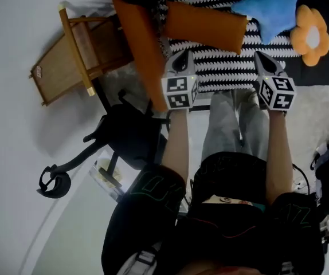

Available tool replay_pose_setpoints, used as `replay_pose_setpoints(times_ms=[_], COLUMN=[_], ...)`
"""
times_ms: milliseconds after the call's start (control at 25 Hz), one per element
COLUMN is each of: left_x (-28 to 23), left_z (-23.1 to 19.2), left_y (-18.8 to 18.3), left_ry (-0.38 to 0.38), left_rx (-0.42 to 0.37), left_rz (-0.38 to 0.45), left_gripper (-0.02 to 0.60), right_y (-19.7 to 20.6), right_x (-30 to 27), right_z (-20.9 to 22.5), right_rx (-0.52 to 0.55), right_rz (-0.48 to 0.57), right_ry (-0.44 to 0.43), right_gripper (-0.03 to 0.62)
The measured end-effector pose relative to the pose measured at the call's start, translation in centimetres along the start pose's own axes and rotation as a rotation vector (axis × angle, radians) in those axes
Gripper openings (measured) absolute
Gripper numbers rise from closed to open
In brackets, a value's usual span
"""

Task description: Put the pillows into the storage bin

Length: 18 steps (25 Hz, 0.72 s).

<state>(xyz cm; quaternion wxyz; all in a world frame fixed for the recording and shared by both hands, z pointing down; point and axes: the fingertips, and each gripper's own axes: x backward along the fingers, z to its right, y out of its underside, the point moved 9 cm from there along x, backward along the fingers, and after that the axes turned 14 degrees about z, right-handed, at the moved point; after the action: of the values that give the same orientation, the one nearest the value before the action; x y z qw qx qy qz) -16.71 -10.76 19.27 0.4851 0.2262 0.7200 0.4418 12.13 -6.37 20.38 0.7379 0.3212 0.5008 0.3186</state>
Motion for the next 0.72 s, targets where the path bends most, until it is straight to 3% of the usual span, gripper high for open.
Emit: replay_pose_setpoints(times_ms=[200,400,480,520,560,680,720], left_x=[-3.4,-6.9,-8.1,-8.8,-9.5,-11.8,-12.5], left_z=[-2.0,-3.7,-4.4,-4.8,-5.2,-6.2,-6.5], left_y=[2.3,4.8,5.7,6.1,6.3,7.1,7.3], left_ry=[0.058,0.045,0.055,0.059,0.066,0.100,0.111], left_rx=[-0.009,-0.039,-0.054,-0.060,-0.061,-0.045,-0.043], left_rz=[-0.069,-0.146,-0.172,-0.182,-0.193,-0.252,-0.273], left_gripper=[0.009,0.008,0.008,0.018,0.058,0.290,0.324], right_y=[3.6,6.3,7.4,7.9,8.4,9.7,10.2], right_x=[-3.7,-7.3,-8.4,-8.8,-9.3,-10.1,-10.3], right_z=[-0.6,-0.1,0.4,0.7,1.2,2.8,3.3], right_rx=[-0.059,-0.138,-0.179,-0.197,-0.209,-0.234,-0.246], right_rz=[-0.054,-0.084,-0.106,-0.114,-0.117,-0.118,-0.120], right_ry=[-0.014,-0.028,-0.026,-0.021,-0.010,0.051,0.072], right_gripper=[0.003,0.012,0.170,0.204,0.225,0.276,0.289])
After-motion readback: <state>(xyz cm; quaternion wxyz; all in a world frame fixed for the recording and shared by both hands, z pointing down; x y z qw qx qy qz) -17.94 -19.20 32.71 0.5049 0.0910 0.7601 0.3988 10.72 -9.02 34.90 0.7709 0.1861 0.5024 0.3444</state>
